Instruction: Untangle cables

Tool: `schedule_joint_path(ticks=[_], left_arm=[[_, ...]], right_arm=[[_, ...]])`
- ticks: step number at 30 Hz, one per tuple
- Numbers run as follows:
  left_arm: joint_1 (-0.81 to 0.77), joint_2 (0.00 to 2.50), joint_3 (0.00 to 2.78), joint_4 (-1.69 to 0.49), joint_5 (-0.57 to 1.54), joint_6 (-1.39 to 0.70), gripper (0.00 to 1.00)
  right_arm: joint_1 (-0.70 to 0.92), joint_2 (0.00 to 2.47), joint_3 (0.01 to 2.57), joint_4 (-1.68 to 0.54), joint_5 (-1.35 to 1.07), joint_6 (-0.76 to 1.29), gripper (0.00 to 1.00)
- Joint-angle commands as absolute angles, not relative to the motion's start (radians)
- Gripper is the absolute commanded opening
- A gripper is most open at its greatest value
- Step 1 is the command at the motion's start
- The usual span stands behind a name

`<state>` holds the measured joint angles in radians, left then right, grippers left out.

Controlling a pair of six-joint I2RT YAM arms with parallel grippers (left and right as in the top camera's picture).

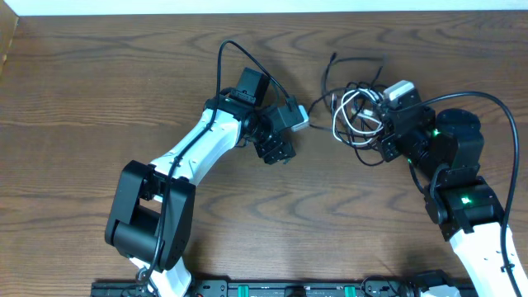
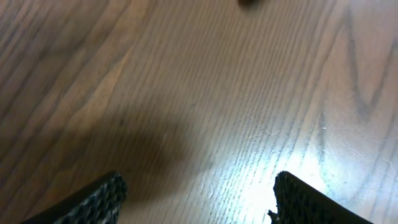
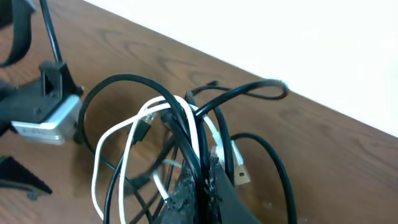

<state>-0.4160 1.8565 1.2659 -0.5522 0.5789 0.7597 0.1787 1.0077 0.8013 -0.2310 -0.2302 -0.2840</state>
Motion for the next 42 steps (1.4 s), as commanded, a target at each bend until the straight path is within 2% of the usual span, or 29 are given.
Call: schedule_joint_path(ticks=[1, 5, 9, 12, 22, 23, 34, 42], left_arm=[[-0.415, 1.868, 1.261, -0.553, 0.645, 0.767, 0.77], [-0.412, 1.844, 1.261, -0.548, 0.659, 0.765, 0.77], [-0.398, 1.787, 1.261, -0.540, 0.722, 0.762, 0.77], [-0.382, 1.722, 1.261, -0.535, 0.772, 0.755, 0.77], [-0.352, 1.501, 1.261, -0.529, 0.775, 0.813, 0.78], [-0.352, 1.493, 1.261, -0.529, 0.774, 0.821, 0.82], [-0.386, 1.494, 1.261, -0.554, 0.786, 0.845, 0.84], [-0.466, 1.494, 1.261, -0.582, 0.786, 0.846, 0.85]], right_arm=[[0.177, 1.016, 0.817, -0.255, -0.244, -0.347, 0.01], [0.176, 1.046, 0.817, -0.270, -0.213, -0.337, 0.01], [0.176, 1.047, 0.817, -0.204, -0.220, -0.196, 0.01], [0.176, 1.048, 0.817, -0.179, -0.270, -0.170, 0.01], [0.176, 1.050, 0.817, -0.265, -0.353, -0.279, 0.01], [0.176, 1.050, 0.817, -0.262, -0.390, -0.281, 0.01], [0.176, 1.050, 0.817, -0.342, -0.711, -0.407, 0.01], [0.176, 1.050, 0.817, -0.352, -0.770, -0.424, 0.01]])
